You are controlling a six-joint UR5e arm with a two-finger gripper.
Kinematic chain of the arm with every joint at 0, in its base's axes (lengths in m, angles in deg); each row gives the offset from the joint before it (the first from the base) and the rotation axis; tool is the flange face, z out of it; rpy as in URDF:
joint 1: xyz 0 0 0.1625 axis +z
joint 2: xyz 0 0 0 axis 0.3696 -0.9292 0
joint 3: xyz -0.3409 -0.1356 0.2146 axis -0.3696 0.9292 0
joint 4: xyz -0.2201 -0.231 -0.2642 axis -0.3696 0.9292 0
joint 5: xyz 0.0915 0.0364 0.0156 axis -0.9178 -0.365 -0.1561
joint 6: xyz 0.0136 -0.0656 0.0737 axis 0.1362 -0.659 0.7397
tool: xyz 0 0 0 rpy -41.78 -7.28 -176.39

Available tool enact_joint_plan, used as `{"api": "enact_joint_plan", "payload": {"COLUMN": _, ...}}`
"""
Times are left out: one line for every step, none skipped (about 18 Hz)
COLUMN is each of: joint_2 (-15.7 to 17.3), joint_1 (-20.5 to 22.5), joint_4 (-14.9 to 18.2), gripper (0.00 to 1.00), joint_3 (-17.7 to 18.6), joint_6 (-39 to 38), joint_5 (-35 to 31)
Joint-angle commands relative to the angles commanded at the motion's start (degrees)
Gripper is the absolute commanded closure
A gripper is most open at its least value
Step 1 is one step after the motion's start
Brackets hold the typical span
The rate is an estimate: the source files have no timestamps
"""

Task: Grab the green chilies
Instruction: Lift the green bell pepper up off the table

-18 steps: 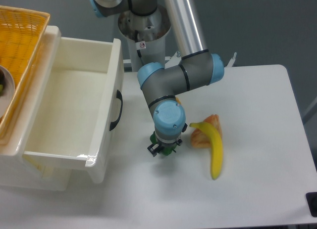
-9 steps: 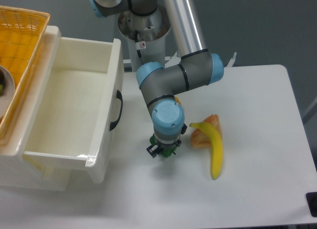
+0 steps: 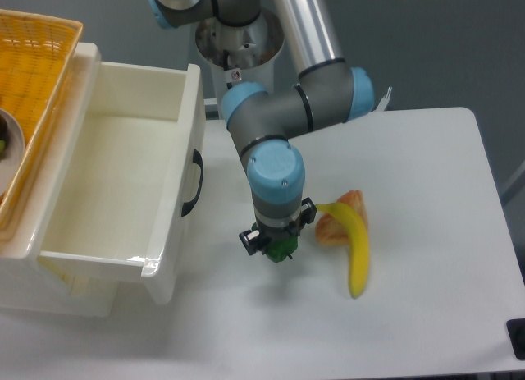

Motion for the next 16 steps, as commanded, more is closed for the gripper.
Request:
{"api": "enact_joint_plan", "payload": {"joint_2": 0.79, "joint_1": 0.0, "joint_4": 0.09, "gripper": 0.49, "joint_3": 0.0, "joint_6": 2.9, "joint_5": -0.09}}
{"api": "enact_joint_plan", "payload": {"joint_2": 1.5, "joint_1": 0.09, "joint_4": 0.35, "gripper": 0.49, "joint_3": 0.0, "joint_6": 5.54, "joint_5": -0.17}}
{"api": "enact_joint_plan", "payload": {"joint_2": 2.11, "joint_1": 0.09, "joint_4": 0.44, "gripper": 0.49, "joint_3": 0.26, "joint_6": 7.74, "joint_5": -0.18}}
{"api": "enact_joint_plan", "payload": {"joint_2": 2.82, "joint_1": 0.09, "joint_4": 0.35, "gripper": 0.49, "joint_3": 0.52, "joint_6": 9.41, "joint_5": -0.44}}
{"api": "enact_joint_plan", "payload": {"joint_2": 3.43, "joint_1": 0.0, "joint_4": 0.35, "gripper": 0.49, "joint_3": 0.7, "joint_6": 11.52, "joint_5": -0.87}}
{"api": "enact_joint_plan", "payload": {"joint_2": 3.7, "joint_1": -0.09, "joint_4": 0.35, "gripper": 0.49, "joint_3": 0.7, "joint_6": 13.98, "joint_5": -0.97}}
{"api": "enact_joint_plan", "payload": {"joint_2": 3.88, "joint_1": -0.26, "joint_4": 0.53, "gripper": 0.49, "joint_3": 0.62, "joint_6": 16.7, "joint_5": -0.97}}
{"api": "enact_joint_plan", "payload": {"joint_2": 4.31, "joint_1": -0.26, "joint_4": 0.53, "gripper": 0.49, "joint_3": 0.62, "joint_6": 19.16, "joint_5": -0.97}}
{"api": "enact_joint_plan", "payload": {"joint_2": 4.58, "joint_1": -0.26, "joint_4": 0.53, "gripper": 0.49, "joint_3": 0.53, "joint_6": 21.54, "joint_5": -0.71}}
{"api": "enact_joint_plan", "payload": {"joint_2": 4.75, "joint_1": -0.35, "joint_4": 0.62, "gripper": 0.49, "joint_3": 0.53, "joint_6": 23.13, "joint_5": -0.62}}
{"api": "enact_joint_plan", "payload": {"joint_2": 5.02, "joint_1": -0.61, "joint_4": 0.53, "gripper": 0.49, "joint_3": 0.61, "joint_6": 24.53, "joint_5": -0.53}}
{"api": "enact_joint_plan", "payload": {"joint_2": 5.02, "joint_1": -0.88, "joint_4": 0.53, "gripper": 0.49, "joint_3": 0.44, "joint_6": 26.2, "joint_5": -0.53}}
{"api": "enact_joint_plan", "payload": {"joint_2": 5.02, "joint_1": -0.88, "joint_4": 0.53, "gripper": 0.5, "joint_3": 0.35, "joint_6": 28.22, "joint_5": -0.44}}
{"api": "enact_joint_plan", "payload": {"joint_2": 5.02, "joint_1": -1.05, "joint_4": 0.62, "gripper": 0.5, "joint_3": 0.35, "joint_6": 30.33, "joint_5": -0.35}}
{"api": "enact_joint_plan", "payload": {"joint_2": 5.02, "joint_1": -1.23, "joint_4": 0.62, "gripper": 0.5, "joint_3": 0.35, "joint_6": 32.0, "joint_5": -0.35}}
{"api": "enact_joint_plan", "payload": {"joint_2": 4.93, "joint_1": -1.58, "joint_4": 0.62, "gripper": 0.5, "joint_3": 0.44, "joint_6": 32.8, "joint_5": -0.44}}
